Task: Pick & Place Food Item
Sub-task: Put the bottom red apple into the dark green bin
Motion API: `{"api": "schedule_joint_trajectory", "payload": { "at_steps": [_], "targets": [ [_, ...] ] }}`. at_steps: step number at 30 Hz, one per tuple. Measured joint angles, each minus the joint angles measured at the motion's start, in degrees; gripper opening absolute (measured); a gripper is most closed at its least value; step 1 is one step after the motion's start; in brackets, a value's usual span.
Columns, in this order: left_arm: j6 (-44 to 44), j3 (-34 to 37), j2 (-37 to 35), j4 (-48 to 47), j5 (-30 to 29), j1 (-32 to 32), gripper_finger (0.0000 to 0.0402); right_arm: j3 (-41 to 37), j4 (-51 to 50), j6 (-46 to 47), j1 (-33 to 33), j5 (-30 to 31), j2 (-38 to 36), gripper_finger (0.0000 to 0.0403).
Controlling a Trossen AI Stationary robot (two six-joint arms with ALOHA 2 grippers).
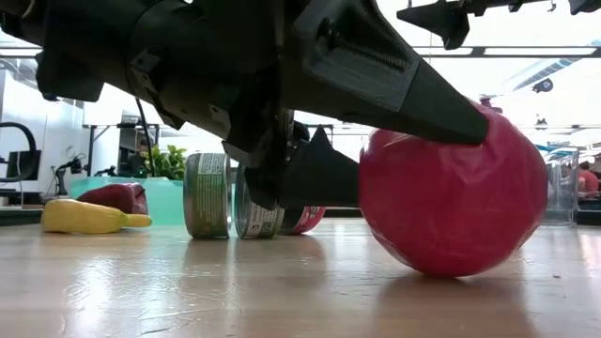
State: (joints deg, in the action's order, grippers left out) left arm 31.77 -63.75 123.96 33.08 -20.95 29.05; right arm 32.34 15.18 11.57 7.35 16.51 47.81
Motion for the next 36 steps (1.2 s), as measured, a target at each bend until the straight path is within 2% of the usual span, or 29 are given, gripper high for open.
{"api": "schedule_joint_trajectory", "payload": {
  "at_steps": [6, 18, 36],
  "targets": [
    [-0.06, 0.08, -0.46, 0.29, -0.11, -0.04, 0.0388, 0.00, 0.00, 0.00, -0.02, 0.00, 0.00, 0.0334],
    [-1.42, 0.43, -6.11, -3.04, -0.98, -0.43, 0.0388, 0.00, -0.04, 0.00, -0.01, 0.00, 0.02, 0.0334],
    [-1.68, 0.37, -5.31, -9.28, -1.32, -0.57, 0.0388, 0.00, -0.16, 0.00, -0.02, 0.00, 0.02, 0.0334]
  ]
}}
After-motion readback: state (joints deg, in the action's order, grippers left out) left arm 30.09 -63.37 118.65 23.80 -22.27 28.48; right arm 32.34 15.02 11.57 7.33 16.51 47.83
